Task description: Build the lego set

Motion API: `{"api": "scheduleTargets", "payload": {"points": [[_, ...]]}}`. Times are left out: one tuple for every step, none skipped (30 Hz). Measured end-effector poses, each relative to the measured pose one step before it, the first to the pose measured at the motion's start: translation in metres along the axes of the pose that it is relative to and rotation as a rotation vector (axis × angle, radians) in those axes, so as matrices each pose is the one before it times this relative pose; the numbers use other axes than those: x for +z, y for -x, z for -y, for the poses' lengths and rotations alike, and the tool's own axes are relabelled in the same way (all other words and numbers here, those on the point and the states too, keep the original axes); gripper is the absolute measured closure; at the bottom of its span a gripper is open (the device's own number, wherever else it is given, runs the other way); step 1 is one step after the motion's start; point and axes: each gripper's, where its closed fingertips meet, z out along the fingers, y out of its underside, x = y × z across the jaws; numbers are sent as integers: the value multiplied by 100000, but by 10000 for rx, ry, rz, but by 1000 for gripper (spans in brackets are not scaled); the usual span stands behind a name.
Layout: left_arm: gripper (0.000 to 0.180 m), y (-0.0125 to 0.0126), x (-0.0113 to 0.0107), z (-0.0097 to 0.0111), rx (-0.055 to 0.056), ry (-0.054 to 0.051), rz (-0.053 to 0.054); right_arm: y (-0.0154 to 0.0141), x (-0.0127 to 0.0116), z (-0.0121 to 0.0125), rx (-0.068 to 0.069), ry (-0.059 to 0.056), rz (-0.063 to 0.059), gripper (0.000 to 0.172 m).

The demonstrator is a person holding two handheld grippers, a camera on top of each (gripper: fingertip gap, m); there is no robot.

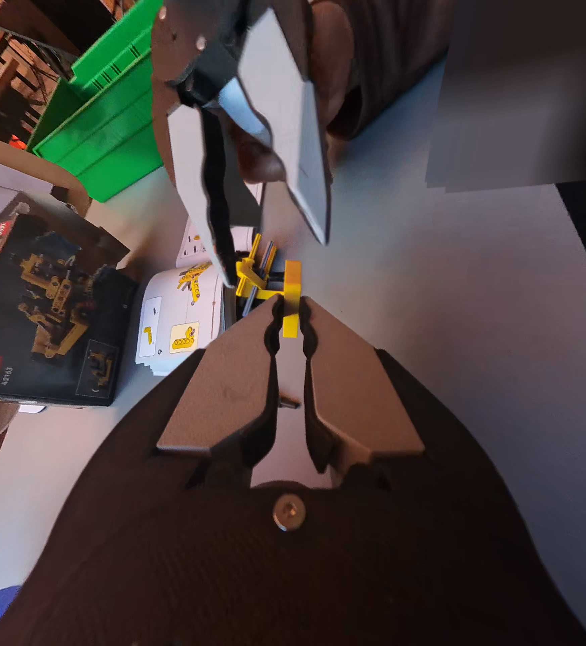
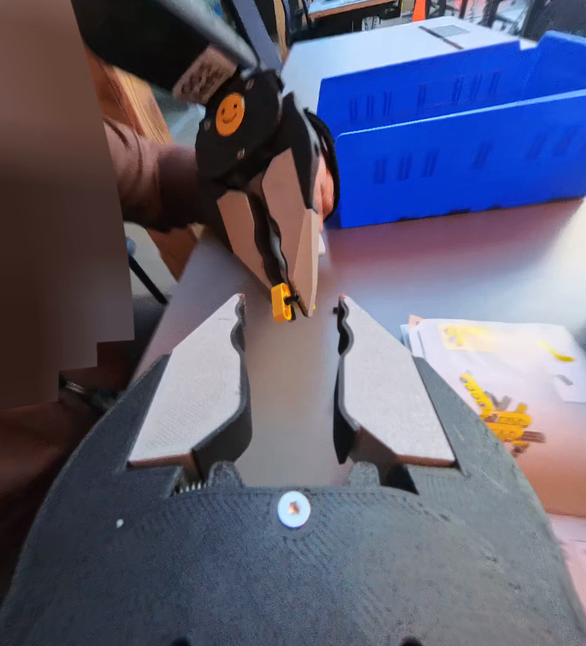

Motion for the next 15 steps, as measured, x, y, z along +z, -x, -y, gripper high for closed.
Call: {"api": "scheduleTargets", "payload": {"points": [[175,74,-14,103,15,-83,58,49,178,-334,-799,320,-392,123],[175,89,3,24,-24,-16,52,176,278,-286,-767,289,-335,123],[175,62,34,-1,-49,-8,30,274,308,-286,-710,284,-262,127],[175,-16,46,-21,-56,-9,-26,150,292,-296,-647,296,-298,134],[175,-9,49,2,-23,-12,2,-154,223,-245,-561,269,-429,141],[175,-105,57,-19,26,0,-43,-157,121,-166,-478,191,-372,145],[175,-87,56,5,52,-3,-17,-142,30,-114,-405,119,-290,150],[175,76,52,-31,48,28,94,-219,-63,-76,-328,70,-273,155],[175,66,55,-146,64,75,54,-156,-92,-13,-185,14,-164,159],[175,172,31,-56,11,5,110,-17,-98,-4,-99,19,-24,165],[175,50,-30,77,-35,-72,10,41,-66,35,-128,-4,-16,167],[175,19,7,63,-117,-59,-38,-29,-62,47,-242,11,-121,167],[175,-23,32,-20,-98,-2,-53,-14,-24,-21,-317,95,-161,167],[175,-84,50,-100,11,39,-55,41,23,-85,-287,161,-134,167],[175,-107,71,-151,101,79,-19,104,69,-115,-194,165,-62,167]]}}
